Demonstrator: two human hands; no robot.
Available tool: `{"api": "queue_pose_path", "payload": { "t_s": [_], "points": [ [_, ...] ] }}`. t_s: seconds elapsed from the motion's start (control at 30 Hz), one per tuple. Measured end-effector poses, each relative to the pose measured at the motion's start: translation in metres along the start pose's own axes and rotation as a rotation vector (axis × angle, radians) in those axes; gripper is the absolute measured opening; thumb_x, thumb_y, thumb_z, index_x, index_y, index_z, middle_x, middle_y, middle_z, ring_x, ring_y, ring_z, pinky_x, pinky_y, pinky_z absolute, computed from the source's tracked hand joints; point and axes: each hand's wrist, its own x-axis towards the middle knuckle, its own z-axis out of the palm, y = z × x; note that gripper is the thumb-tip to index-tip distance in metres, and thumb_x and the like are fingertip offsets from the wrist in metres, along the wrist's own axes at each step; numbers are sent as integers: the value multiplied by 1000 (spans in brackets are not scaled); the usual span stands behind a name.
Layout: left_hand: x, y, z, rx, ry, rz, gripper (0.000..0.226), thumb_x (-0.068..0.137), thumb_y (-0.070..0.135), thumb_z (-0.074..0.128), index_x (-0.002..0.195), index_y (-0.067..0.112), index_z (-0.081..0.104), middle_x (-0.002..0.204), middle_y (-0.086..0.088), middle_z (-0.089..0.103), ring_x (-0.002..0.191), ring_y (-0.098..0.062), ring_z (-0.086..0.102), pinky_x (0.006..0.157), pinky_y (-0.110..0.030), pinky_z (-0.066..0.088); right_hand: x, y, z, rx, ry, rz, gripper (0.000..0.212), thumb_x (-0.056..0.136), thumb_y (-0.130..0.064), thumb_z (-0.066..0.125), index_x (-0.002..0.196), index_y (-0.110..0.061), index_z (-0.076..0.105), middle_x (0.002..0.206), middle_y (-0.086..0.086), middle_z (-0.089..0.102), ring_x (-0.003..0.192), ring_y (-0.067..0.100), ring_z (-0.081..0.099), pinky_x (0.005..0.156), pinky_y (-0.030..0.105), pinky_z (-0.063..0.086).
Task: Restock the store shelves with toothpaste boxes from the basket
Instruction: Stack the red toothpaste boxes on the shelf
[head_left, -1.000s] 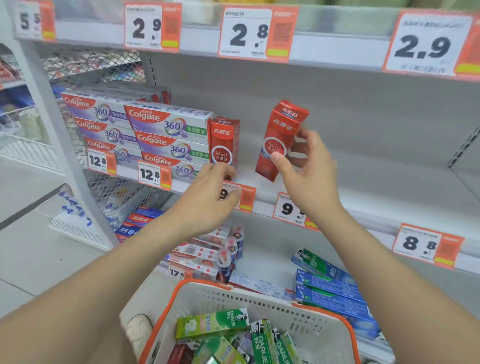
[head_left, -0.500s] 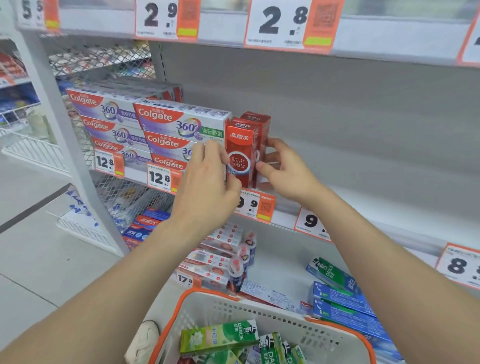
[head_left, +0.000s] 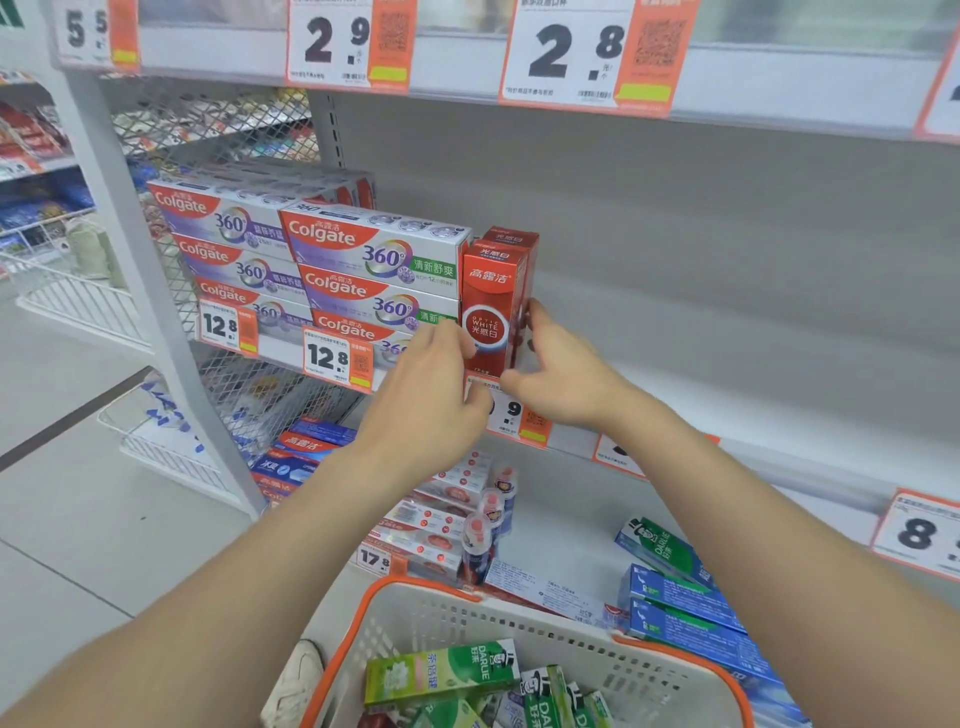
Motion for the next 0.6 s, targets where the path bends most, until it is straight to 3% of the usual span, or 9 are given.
{"api": "queue_pose_path", "payload": {
  "t_s": [0.07, 0.17, 0.23, 0.33, 0.4, 0.5, 0.57, 0.6],
  "points": [
    [-2, -1, 0, 10, -13, 24, 21, 95, 21, 61, 114, 18, 52, 114, -1, 56, 104, -23, 55, 88, -44, 48, -8, -8, 2, -45, 65, -3, 50, 89, -21, 64, 138, -20, 51, 123, 0, 68, 111, 24, 62, 83, 25, 41],
    [-9, -3, 1, 49, -101, 33, 12, 95, 23, 60, 104, 20, 54, 99, 2, 61, 95, -22, 59, 82, -43, 52, -28, -15, 5, -128, 154, 3, 39, 91, -19, 58, 130, -14, 58, 117, 7, 69, 113, 34, 60, 81, 33, 45],
    [-17, -5, 3, 84, -227, 31, 5, 93, 25, 59, 97, 23, 56, 88, 4, 65, 86, -23, 63, 77, -44, 55, -50, -13, 6, -178, 264, -46, 46, 89, -15, 59, 135, -13, 55, 128, 10, 62, 114, 33, 59, 90, 38, 49],
    [-37, -3, 15, 190, -485, 64, 7, 91, 32, 57, 92, 26, 59, 91, 0, 68, 88, -27, 65, 79, -45, 57, -96, -10, 7, -183, 312, -206, 37, 82, -12, 59, 117, -19, 53, 116, 3, 51, 92, 26, 58, 80, 41, 49],
    [-56, 1, 31, 269, -642, 120, 13, 93, 34, 58, 95, 22, 62, 99, -6, 70, 96, -31, 66, 83, -42, 56, -128, -5, 9, -294, 122, -176, 23, 82, -16, 55, 105, -21, 57, 104, 2, 57, 90, 27, 60, 77, 43, 52],
    [-92, 6, 59, 352, -888, 177, 18, 98, 36, 56, 103, 20, 64, 107, -8, 70, 102, -32, 65, 84, -40, 55, -169, 0, 15, -525, -335, -74, 14, 89, -20, 55, 99, -19, 66, 97, 9, 66, 94, 32, 65, 76, 42, 56],
    [-121, 12, 78, 390, -1051, 227, 25, 100, 36, 55, 112, 17, 66, 108, -8, 68, 100, -31, 64, 86, -41, 55, -193, 9, 24, -673, -593, -65, 7, 92, -18, 54, 87, -17, 59, 90, 10, 58, 85, 34, 62, 69, 38, 53],
    [-136, 14, 90, 405, -1127, 257, 27, 100, 36, 54, 112, 14, 67, 105, -9, 68, 97, -32, 63, 86, -41, 55, -206, 16, 31, -738, -701, -63, 15, 92, -13, 54, 78, -17, 50, 83, 7, 52, 74, 31, 59, 64, 36, 49]
  ]
}}
